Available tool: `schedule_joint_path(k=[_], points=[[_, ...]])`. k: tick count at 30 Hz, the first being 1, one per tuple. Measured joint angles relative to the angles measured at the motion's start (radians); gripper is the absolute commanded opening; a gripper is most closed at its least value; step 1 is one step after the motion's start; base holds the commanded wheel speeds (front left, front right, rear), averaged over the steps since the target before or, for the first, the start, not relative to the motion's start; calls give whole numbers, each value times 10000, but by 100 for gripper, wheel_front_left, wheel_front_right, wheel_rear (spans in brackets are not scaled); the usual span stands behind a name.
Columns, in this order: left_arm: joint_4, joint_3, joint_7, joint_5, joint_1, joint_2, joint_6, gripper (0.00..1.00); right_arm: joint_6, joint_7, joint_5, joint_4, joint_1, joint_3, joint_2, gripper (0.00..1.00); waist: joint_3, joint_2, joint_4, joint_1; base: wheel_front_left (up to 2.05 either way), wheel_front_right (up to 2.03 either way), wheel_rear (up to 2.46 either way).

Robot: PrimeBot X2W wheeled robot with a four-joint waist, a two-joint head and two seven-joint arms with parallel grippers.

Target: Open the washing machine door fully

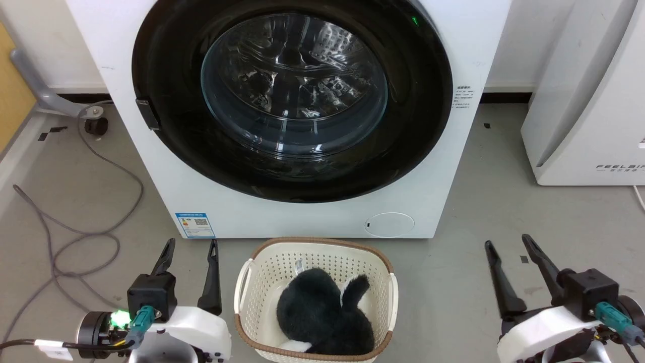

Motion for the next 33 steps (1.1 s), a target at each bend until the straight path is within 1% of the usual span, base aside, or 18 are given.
schedule_joint_path(k=[6, 11, 12, 18, 26, 33], points=[[12, -48, -121, -50, -2, -2, 86, 100, 0, -127, 483, -25, -6, -82, 0, 0, 10, 0, 10, 0, 0, 0, 0], [17, -81, -240, -71, -3, -2, 173, 100, 0, -224, 1266, -25, -9, -96, 0, 0, 15, 0, 16, 0, 0, 0, 0], [19, -92, -268, -73, -3, -2, 190, 100, 0, -263, 1695, -25, -11, -86, 0, 0, 18, 0, 19, 0, 0, 0, 0], [29, -111, -405, -150, -5, -2, 263, 100, 0, -380, 3043, -31, -12, -13, 0, 0, 31, 0, 31, 0, 0, 0, 0], [50, -167, -546, -245, -9, -2, 370, 100, 0, -531, 5317, 27, -20, 128, 0, 0, 73, 0, 60, 0, 0, 0, 0], [54, -238, -706, -318, -25, -2, 472, 100, 0, -330, 7356, 324, -262, -128, 0, 0, 174, 0, 104, 0, 0, 0, 0]])
